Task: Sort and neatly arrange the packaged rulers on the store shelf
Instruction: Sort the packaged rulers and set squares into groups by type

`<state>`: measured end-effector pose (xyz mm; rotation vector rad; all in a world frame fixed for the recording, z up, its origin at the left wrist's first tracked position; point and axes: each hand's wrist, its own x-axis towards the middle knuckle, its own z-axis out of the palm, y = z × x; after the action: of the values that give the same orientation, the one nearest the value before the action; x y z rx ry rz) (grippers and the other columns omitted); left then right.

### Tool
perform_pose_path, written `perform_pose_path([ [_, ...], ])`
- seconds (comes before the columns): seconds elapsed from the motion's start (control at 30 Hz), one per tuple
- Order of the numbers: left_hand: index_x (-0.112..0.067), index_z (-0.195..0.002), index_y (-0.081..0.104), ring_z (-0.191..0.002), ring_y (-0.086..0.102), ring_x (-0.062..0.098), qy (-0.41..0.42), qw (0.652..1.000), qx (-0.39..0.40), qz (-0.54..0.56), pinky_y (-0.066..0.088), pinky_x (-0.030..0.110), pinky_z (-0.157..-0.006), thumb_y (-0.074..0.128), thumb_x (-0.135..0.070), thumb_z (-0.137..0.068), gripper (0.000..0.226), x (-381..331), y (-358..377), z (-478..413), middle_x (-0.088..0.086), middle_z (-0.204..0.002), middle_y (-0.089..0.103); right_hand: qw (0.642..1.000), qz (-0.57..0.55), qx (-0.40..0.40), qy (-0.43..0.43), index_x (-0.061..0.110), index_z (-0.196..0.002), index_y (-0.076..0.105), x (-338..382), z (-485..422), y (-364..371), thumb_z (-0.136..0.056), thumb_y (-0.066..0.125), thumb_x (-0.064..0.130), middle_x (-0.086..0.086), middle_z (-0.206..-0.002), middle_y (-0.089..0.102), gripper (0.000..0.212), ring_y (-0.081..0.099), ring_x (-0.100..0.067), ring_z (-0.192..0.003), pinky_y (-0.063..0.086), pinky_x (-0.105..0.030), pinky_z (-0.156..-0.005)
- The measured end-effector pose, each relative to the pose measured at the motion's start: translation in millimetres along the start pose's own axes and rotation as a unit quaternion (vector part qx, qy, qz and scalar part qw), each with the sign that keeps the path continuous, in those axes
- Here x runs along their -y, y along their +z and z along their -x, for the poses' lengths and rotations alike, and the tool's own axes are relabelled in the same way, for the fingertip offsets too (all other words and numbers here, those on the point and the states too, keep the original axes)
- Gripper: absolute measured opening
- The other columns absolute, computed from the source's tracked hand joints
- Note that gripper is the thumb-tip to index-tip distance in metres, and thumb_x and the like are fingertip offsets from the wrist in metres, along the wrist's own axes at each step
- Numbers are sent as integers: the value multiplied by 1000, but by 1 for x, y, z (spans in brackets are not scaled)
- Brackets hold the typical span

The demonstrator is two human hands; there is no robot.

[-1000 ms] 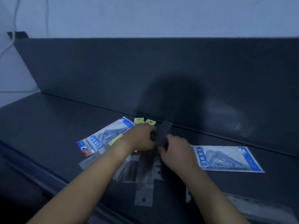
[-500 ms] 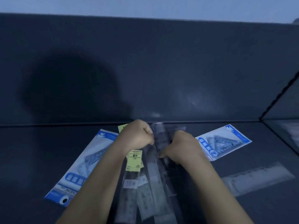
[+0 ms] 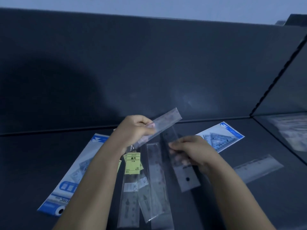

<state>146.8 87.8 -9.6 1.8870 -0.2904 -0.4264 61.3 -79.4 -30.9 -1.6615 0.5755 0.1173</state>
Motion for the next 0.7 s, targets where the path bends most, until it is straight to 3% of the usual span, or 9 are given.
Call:
perform_pose_path([
  [0.07, -17, -95, 71, -75, 70, 6, 3, 999, 22, 47, 52, 9, -65, 75, -15, -81, 14, -11, 4, 6, 1, -88, 75, 996, -91, 2, 4, 6, -79, 67, -2, 8, -9, -86, 65, 9, -5, -66, 69, 7, 55, -14, -46, 40, -20, -44],
  [0.17, -21, -97, 72, -65, 67, 10, 34, 996, 59, 64, 54, 16, -63, 74, -20, -82, 15, -38, 16, 19, -3, -77, 74, 974, -223, 28, 5, 8, -74, 72, 1, 26, -32, -75, 69, 12, -6, -72, 72, 4, 61, -14, -53, 41, -26, -58],
  [0.23, -22, -95, 75, -64, 66, 10, 52, 992, 70, 91, 54, 17, -66, 73, -20, -82, 13, -58, 31, 26, -4, -81, 74, 959, -282, 40, 2, 14, -68, 74, 4, 43, -56, -66, 70, 20, 0, -72, 71, 7, 61, -10, -51, 44, -21, -52],
  [0.33, -17, -94, 75, -66, 66, 11, 65, 984, 105, 132, 57, 20, -68, 72, -15, -83, 12, -86, 68, 36, -3, -82, 72, 933, -359, 3, -9, 15, -73, 71, 1, 62, -102, -75, 65, 16, 3, -68, 68, 7, 59, -9, -47, 42, -17, -39],
  [0.5, -4, -100, 71, -65, 65, 10, 85, 979, 141, 118, 50, 14, -57, 68, -5, -85, 16, -116, 166, 41, 4, -78, 67, 917, -389, -82, -31, 11, -94, 71, -33, 79, -193, -82, 61, 10, 2, -65, 65, 16, 56, -13, -53, 44, -23, -51],
  [0.6, -4, -99, 70, -59, 63, 10, 81, 982, 143, 97, 48, 14, -54, 68, -2, -84, 15, -125, 238, 39, 4, -75, 66, 921, -372, -101, -48, 10, -88, 64, -64, 90, -260, -84, 62, 6, -2, -66, 61, 6, 57, -13, -52, 46, -21, -47],
  [0.7, -6, -96, 71, -68, 68, 8, 81, 984, 133, 83, 50, 14, -58, 70, -2, -83, 14, -131, 310, 27, 3, -83, 71, 922, -362, -127, -49, 5, -88, 57, -92, 98, -328, -83, 65, -1, -9, -74, 60, 11, 65, -18, -55, 54, -23, -51],
])
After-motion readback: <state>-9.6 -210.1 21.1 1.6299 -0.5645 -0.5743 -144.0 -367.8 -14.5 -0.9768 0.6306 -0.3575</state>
